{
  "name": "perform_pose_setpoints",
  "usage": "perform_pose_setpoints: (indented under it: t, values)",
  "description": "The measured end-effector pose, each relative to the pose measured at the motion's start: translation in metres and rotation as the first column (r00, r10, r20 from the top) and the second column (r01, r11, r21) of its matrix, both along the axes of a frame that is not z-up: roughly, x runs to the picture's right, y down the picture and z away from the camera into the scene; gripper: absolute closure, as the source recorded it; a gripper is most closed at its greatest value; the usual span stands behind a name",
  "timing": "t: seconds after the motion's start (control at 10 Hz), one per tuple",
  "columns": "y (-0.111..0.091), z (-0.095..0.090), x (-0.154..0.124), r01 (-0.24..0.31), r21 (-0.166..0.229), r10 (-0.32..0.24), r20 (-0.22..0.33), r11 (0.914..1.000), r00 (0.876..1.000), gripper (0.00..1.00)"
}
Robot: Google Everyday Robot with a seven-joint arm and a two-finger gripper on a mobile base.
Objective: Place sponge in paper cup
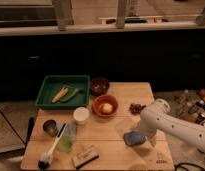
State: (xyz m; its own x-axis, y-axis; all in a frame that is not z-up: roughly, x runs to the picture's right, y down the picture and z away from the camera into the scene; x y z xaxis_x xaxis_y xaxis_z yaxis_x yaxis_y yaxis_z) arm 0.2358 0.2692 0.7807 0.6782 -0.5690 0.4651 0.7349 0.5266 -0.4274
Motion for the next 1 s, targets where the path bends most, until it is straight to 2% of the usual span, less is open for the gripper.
perform_pose_setpoints:
  t: [0.2, 0.4, 0.9, 1.0]
  values:
    - [0.0011, 0.0010, -0.0001, -0.003, -0.003, 0.003, 0.016, 1.0000, 1.000, 0.20]
    - [0.0015, 0.0017, 0.0001, 0.026, -0.006, -0.026, 0.051, 0.9996, 0.998, 0.20]
    - [0.0042, 0.0022, 0.0032, 0.030, -0.014, -0.029, 0.081, 0.9994, 0.996, 0.20]
    - [0.0048, 0.0024, 0.0034, 0.049, -0.014, -0.047, 0.099, 0.9987, 0.994, 0.20]
